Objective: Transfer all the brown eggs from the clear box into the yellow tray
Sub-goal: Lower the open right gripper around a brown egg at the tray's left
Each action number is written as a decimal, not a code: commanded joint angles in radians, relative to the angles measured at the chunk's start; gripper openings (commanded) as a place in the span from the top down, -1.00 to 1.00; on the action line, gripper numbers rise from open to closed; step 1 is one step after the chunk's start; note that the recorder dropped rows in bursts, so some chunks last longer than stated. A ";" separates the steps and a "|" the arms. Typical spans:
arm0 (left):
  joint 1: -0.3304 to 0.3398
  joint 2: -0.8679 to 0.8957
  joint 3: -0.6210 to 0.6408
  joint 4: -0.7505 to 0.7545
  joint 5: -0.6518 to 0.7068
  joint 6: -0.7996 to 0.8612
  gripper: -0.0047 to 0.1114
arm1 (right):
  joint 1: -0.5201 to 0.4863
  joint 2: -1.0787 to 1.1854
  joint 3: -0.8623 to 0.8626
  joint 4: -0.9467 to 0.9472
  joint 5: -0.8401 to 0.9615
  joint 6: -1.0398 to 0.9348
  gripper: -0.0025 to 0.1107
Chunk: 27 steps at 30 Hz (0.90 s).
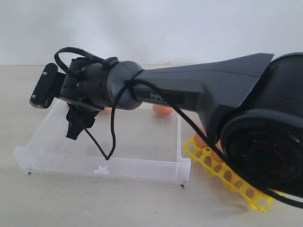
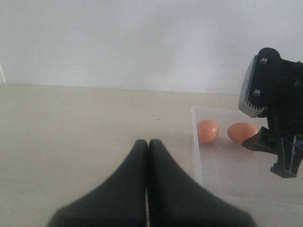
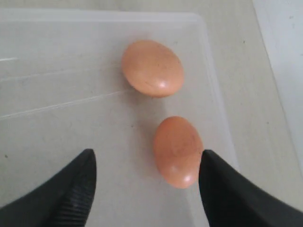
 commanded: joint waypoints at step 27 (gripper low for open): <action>0.001 0.003 0.003 0.002 -0.006 0.002 0.99 | -0.076 0.050 -0.013 -0.030 -0.125 0.030 -0.11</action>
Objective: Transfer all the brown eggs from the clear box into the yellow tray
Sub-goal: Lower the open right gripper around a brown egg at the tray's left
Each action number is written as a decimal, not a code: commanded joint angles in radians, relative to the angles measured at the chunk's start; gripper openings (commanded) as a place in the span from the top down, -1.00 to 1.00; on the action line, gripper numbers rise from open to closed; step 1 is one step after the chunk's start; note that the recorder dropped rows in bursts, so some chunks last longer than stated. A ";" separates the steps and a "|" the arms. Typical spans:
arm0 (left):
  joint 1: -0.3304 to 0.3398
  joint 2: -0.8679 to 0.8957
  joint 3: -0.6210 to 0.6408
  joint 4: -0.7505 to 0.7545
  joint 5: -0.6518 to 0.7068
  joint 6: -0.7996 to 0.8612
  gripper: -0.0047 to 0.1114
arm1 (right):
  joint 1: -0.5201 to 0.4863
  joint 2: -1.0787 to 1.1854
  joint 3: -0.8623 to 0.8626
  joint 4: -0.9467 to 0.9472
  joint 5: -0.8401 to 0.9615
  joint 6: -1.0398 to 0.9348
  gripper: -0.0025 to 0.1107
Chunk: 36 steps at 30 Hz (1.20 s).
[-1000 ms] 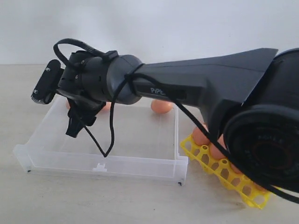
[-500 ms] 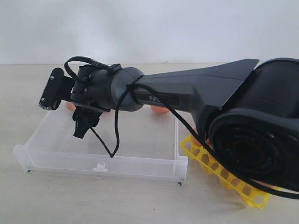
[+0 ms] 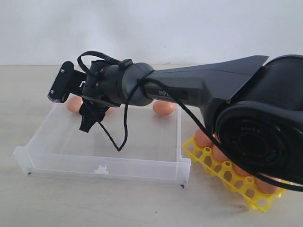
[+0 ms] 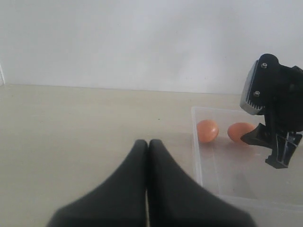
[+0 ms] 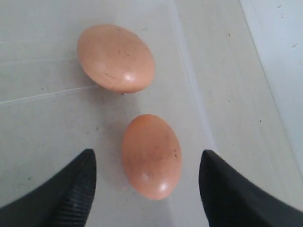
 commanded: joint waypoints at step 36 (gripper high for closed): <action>0.001 0.003 0.003 0.002 -0.006 0.002 0.99 | -0.022 0.172 -0.235 0.064 0.008 0.036 -0.11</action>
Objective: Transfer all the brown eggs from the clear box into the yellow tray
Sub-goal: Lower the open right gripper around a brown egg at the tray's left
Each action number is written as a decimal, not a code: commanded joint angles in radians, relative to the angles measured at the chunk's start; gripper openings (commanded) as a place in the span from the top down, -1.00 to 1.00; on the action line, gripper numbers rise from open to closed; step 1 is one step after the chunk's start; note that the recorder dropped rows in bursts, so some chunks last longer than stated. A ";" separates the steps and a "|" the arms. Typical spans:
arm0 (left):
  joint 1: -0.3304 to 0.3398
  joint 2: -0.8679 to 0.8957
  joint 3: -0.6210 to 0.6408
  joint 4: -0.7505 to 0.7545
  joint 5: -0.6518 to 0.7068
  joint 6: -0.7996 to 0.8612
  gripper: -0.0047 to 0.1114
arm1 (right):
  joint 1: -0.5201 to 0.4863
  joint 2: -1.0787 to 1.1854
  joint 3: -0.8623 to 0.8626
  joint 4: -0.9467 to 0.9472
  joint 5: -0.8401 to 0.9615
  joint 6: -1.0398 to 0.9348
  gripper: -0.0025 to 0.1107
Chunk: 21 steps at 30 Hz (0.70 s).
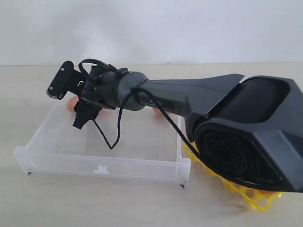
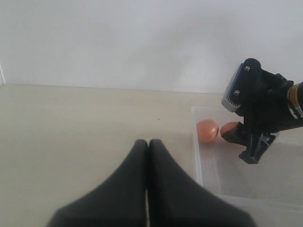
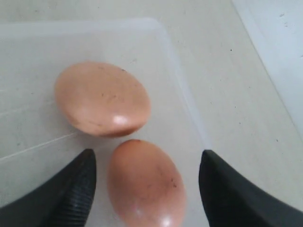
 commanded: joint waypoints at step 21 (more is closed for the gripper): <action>0.001 0.003 0.003 0.002 -0.006 0.002 0.99 | -0.004 0.039 -0.061 0.024 0.053 0.019 0.33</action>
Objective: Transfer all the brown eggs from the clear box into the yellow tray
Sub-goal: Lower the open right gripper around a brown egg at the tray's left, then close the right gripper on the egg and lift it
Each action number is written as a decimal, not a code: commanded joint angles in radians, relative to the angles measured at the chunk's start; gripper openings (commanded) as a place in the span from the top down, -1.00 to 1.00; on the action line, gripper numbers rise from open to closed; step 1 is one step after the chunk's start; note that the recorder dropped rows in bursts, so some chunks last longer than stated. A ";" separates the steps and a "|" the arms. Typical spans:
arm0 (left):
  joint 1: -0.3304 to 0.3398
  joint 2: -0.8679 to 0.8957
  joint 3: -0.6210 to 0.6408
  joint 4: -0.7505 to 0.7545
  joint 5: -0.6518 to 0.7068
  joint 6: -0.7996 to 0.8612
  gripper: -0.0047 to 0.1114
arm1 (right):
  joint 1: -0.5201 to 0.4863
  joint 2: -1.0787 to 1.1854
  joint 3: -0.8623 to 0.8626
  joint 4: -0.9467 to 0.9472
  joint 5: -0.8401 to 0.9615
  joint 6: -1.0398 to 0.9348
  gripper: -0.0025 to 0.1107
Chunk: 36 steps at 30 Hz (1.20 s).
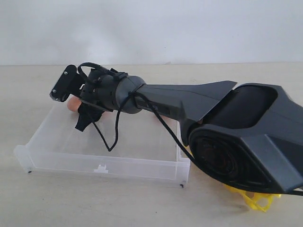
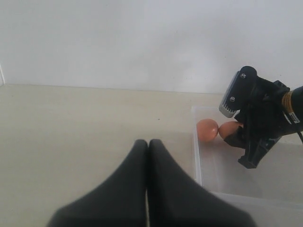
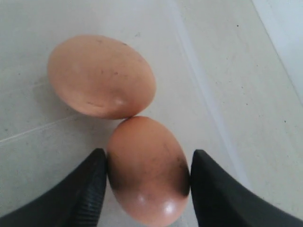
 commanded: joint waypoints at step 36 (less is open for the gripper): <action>0.001 0.003 0.003 0.002 -0.006 0.002 0.99 | -0.001 -0.578 0.820 -0.704 -0.016 1.528 0.96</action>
